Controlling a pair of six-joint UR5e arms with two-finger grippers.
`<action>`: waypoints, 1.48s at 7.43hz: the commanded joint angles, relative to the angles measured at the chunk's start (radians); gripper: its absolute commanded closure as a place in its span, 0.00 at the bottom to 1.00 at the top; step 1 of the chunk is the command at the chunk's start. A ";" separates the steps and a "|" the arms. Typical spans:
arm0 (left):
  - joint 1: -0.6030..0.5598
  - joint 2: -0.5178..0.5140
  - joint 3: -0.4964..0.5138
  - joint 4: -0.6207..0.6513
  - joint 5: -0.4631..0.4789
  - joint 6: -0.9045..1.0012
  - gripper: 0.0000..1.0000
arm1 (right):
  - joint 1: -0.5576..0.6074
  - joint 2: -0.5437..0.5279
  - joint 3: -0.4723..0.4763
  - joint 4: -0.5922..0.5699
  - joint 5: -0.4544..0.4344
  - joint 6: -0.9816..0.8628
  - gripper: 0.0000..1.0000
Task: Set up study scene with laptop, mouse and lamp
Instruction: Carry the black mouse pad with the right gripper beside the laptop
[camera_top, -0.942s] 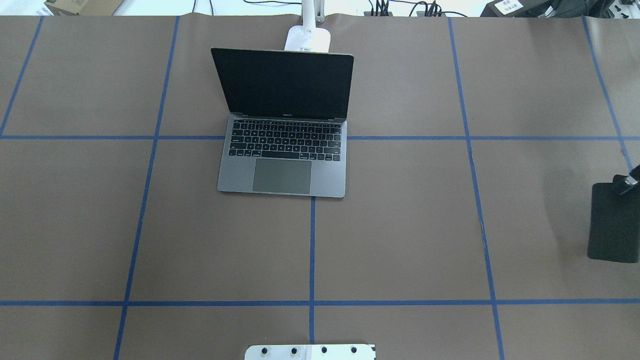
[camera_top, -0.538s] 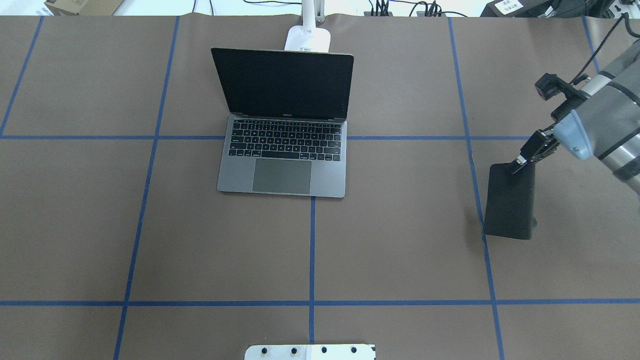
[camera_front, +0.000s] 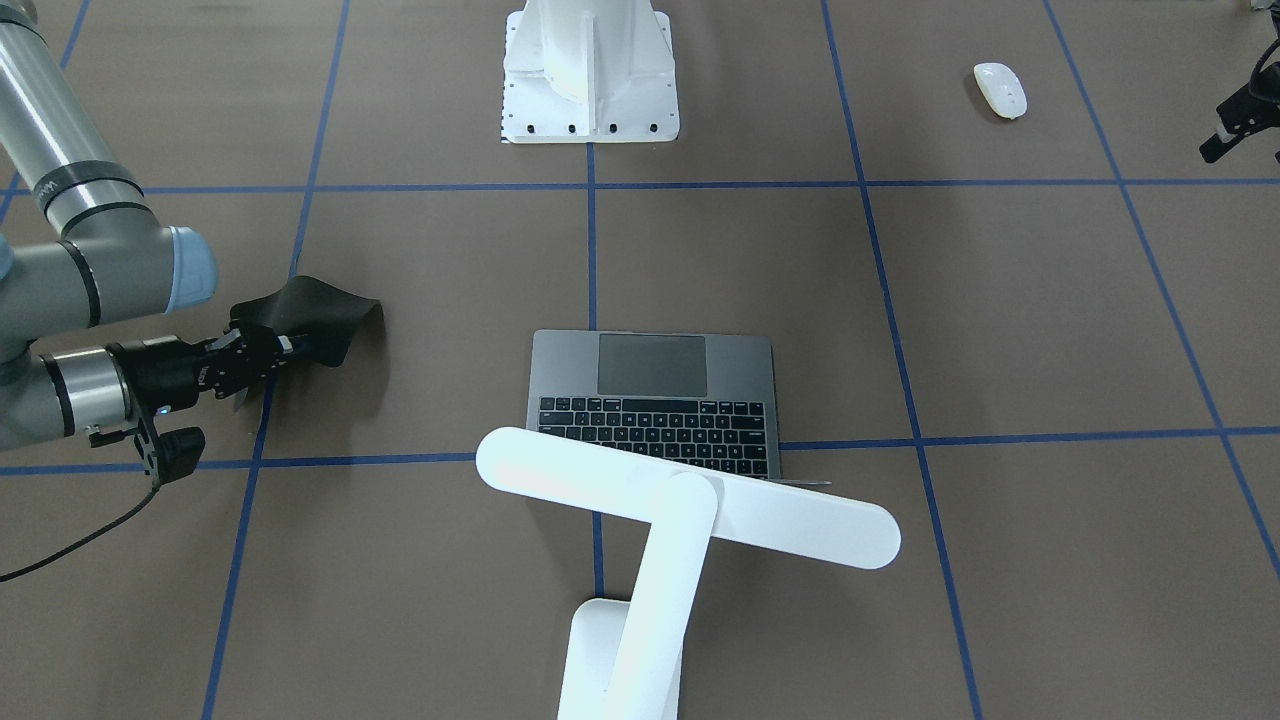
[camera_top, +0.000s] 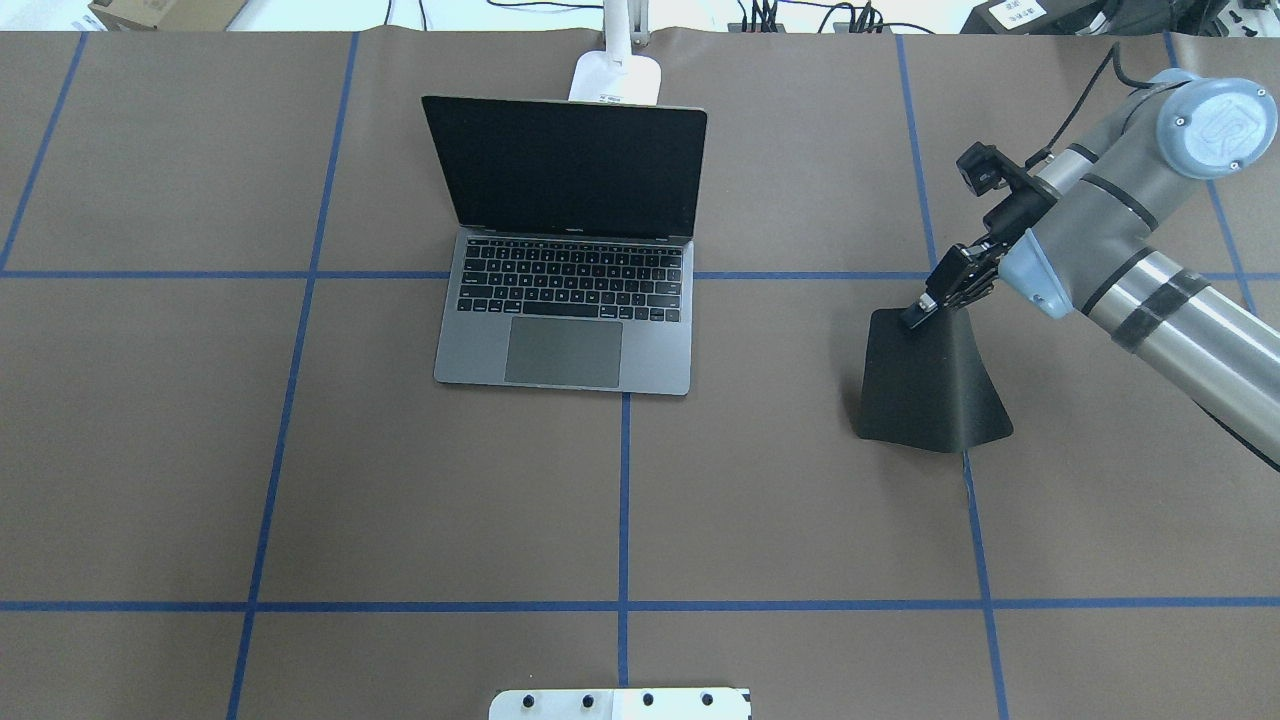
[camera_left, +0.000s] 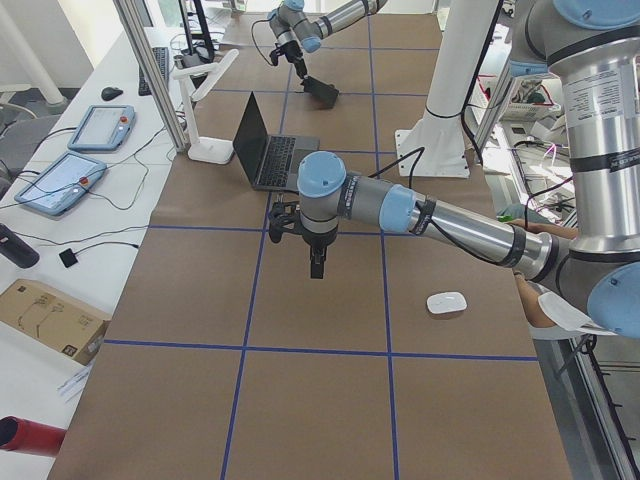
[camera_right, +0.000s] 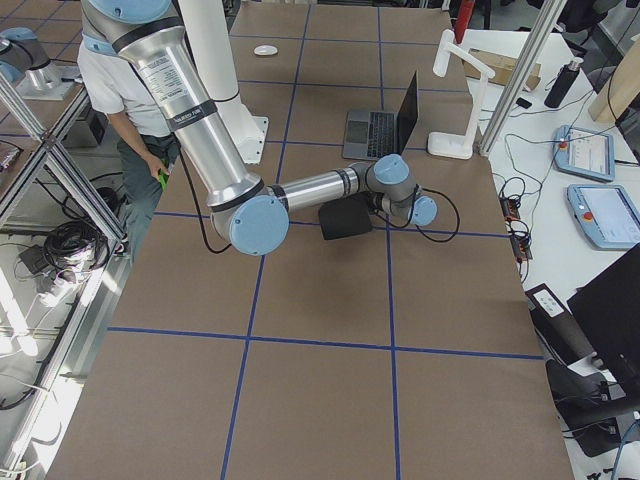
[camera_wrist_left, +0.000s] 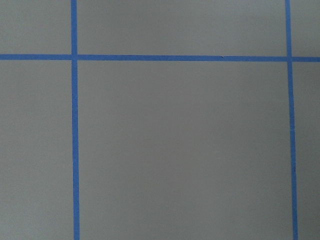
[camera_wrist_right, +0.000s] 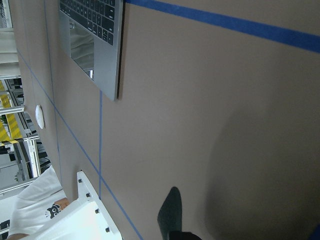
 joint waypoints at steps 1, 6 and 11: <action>0.001 -0.006 0.001 0.000 0.000 -0.003 0.00 | -0.025 0.087 -0.080 0.003 0.057 0.002 1.00; 0.001 -0.006 -0.005 0.002 0.000 -0.003 0.00 | -0.091 0.131 -0.129 0.003 0.212 0.000 0.96; -0.003 -0.002 -0.046 0.005 0.002 -0.045 0.00 | -0.097 0.222 -0.227 -0.001 0.298 0.000 0.16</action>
